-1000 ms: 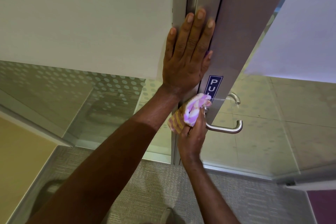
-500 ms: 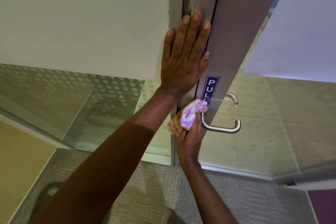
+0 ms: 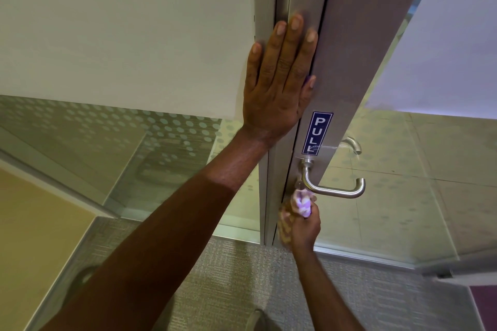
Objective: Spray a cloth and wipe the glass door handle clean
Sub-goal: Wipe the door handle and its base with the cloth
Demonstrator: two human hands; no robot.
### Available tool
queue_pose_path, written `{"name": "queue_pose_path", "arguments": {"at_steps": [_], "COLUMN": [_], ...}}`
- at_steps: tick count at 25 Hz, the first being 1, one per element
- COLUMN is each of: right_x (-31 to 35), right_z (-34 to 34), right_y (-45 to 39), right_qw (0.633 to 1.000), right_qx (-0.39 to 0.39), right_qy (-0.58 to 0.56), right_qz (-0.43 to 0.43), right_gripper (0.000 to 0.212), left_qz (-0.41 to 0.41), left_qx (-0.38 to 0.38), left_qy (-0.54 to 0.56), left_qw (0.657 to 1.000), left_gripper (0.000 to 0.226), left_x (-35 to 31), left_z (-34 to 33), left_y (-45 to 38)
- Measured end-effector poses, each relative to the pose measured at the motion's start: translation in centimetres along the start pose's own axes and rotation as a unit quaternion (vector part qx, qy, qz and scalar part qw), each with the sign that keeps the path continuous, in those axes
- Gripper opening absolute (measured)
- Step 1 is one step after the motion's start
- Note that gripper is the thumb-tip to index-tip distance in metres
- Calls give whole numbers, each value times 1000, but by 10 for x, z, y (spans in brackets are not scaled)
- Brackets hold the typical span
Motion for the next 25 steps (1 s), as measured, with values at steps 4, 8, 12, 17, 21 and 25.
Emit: {"name": "queue_pose_path", "arguments": {"at_steps": [4, 8, 12, 17, 21, 25], "right_x": [23, 43, 46, 26, 16, 24], "right_z": [-2, 19, 16, -16, -28, -23], "right_y": [3, 3, 2, 3, 2, 5], "right_qw": [977, 970, 972, 952, 921, 941], "right_qx": [-17, -43, -44, 29, 117, 171], "right_qy": [-196, -234, -227, -262, -281, -216], "right_qz": [-78, -38, -35, -154, -245, -197], "right_gripper": [47, 43, 37, 43, 41, 38], "left_qz": [5, -1, -5, -3, 8, 14], "left_qx": [-4, -9, -13, -17, -18, -19], "left_qy": [-3, 3, 3, 3, 5, 2], "left_qw": [1000, 1000, 1000, 1000, 1000, 1000], "left_gripper": [52, 54, 53, 54, 52, 50], "left_x": [-2, -1, -1, -2, -1, -2], "left_z": [1, 0, 0, 1, 3, 4], "left_y": [0, 1, 1, 1, 0, 0]}}
Point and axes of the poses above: each hand's wrist, its own y-axis away from the middle knuckle, its own z-axis out of the back of the hand, x = y × z, the point moved 8 cm from there along -y, towards the middle knuckle, and after that the axes turned 9 degrees about y, right-handed, at the moved point
